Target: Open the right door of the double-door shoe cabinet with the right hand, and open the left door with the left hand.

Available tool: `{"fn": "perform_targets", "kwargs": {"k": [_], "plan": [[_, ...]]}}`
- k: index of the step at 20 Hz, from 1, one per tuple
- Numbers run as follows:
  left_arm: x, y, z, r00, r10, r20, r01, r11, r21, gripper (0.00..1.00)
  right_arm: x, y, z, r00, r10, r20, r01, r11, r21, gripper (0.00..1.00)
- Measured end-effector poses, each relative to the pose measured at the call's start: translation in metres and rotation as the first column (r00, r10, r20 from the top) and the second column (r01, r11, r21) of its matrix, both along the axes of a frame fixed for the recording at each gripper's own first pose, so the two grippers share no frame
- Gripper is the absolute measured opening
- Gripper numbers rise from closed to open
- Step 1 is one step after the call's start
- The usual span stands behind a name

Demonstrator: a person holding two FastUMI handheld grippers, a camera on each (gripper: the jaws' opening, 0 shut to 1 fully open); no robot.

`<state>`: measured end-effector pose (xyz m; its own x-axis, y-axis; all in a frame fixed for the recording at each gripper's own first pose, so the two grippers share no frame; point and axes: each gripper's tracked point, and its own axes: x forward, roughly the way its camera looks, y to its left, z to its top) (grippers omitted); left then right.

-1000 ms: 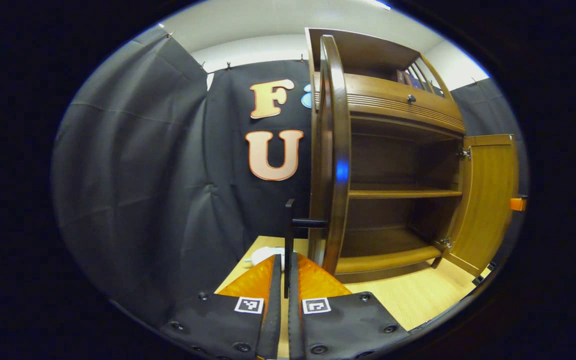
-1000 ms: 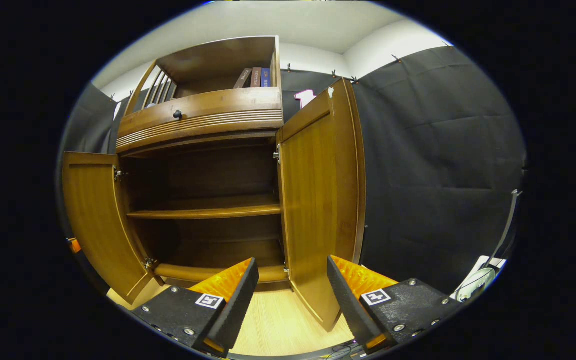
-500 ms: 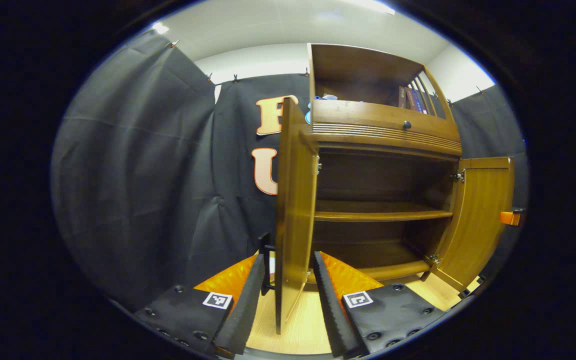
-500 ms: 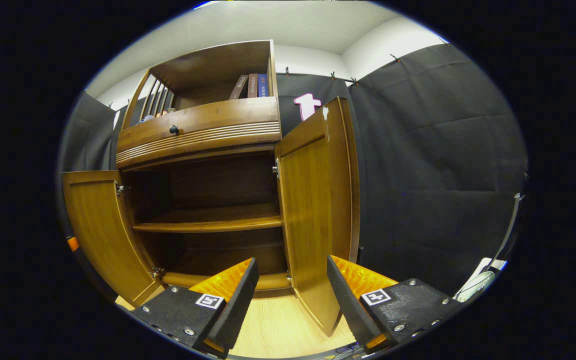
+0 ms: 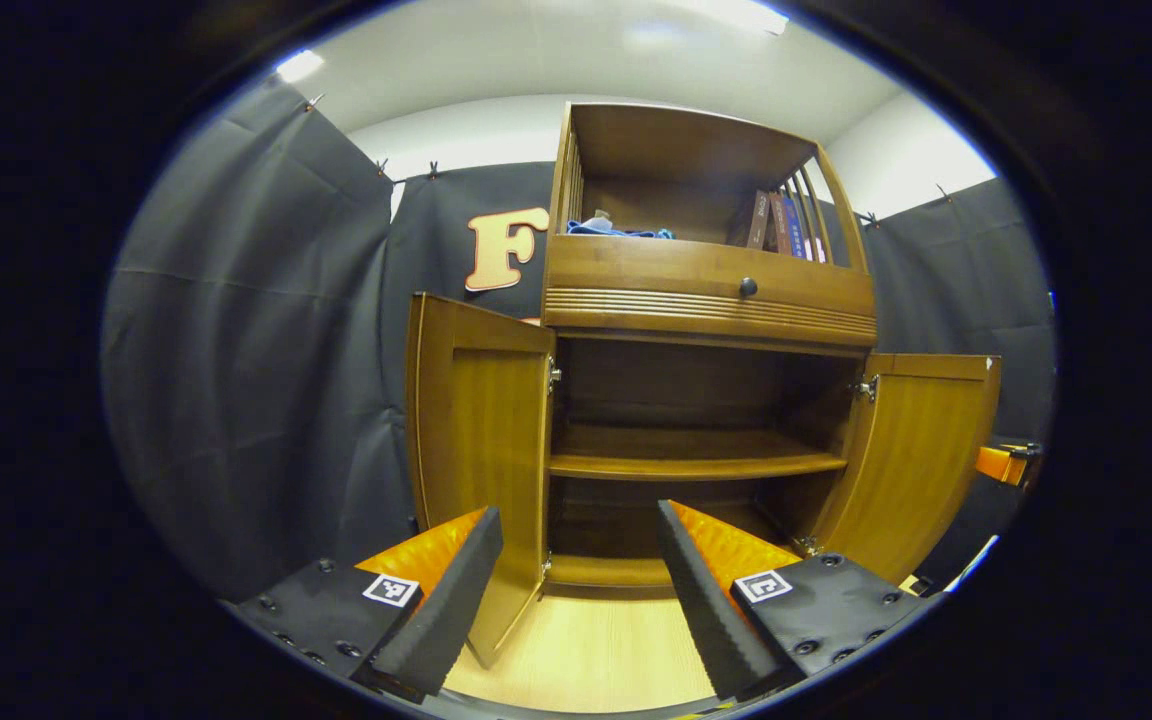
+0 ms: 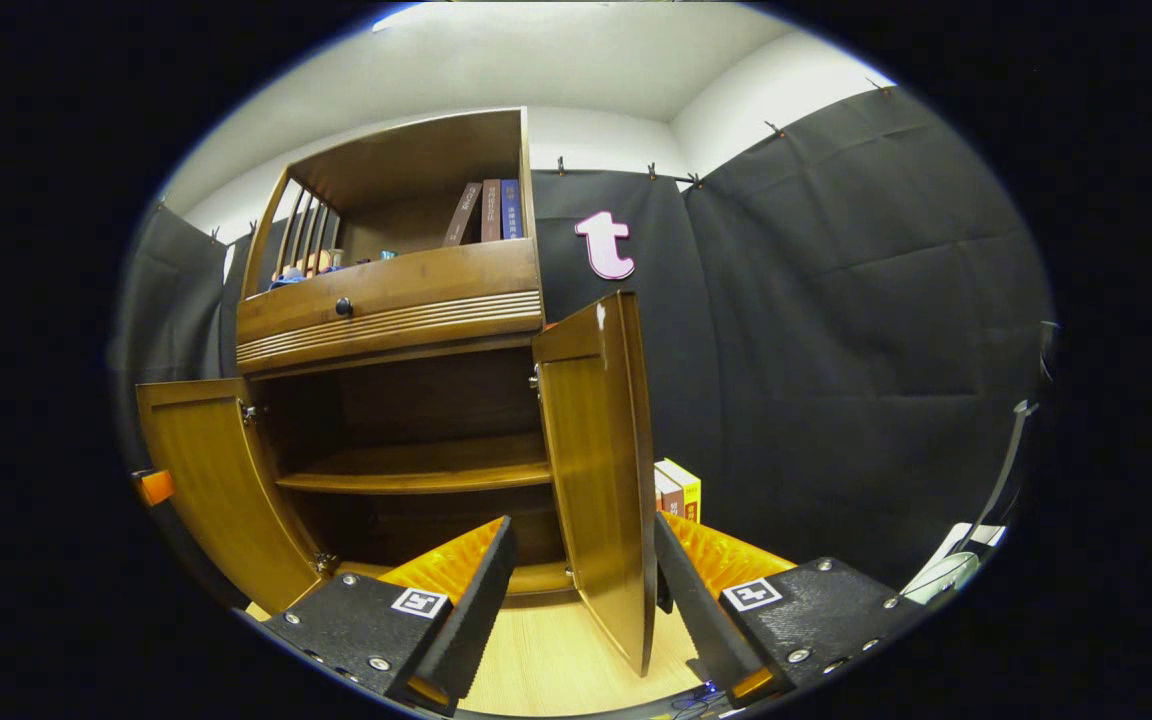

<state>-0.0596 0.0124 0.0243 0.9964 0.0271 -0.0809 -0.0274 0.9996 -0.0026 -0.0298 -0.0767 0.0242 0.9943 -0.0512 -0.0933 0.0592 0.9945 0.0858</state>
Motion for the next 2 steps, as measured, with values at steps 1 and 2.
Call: {"fn": "perform_targets", "kwargs": {"k": [1, 2], "plan": [[-0.0005, -0.0015, 0.0045, 1.0, 0.001, 0.005, -0.001, 1.0, -0.005, 0.71, -0.001, -0.0024, 0.0033, 1.0, -0.004, 0.003, 0.004, 1.0, -0.002, 0.85], [-0.0018, -0.0027, 0.0084, 1.0, 0.002, 0.008, -0.001, 1.0, -0.009, 0.71, -0.0028, -0.0042, 0.0049, 1.0, -0.005, 0.004, 0.005, 1.0, -0.003, 0.92]]}}
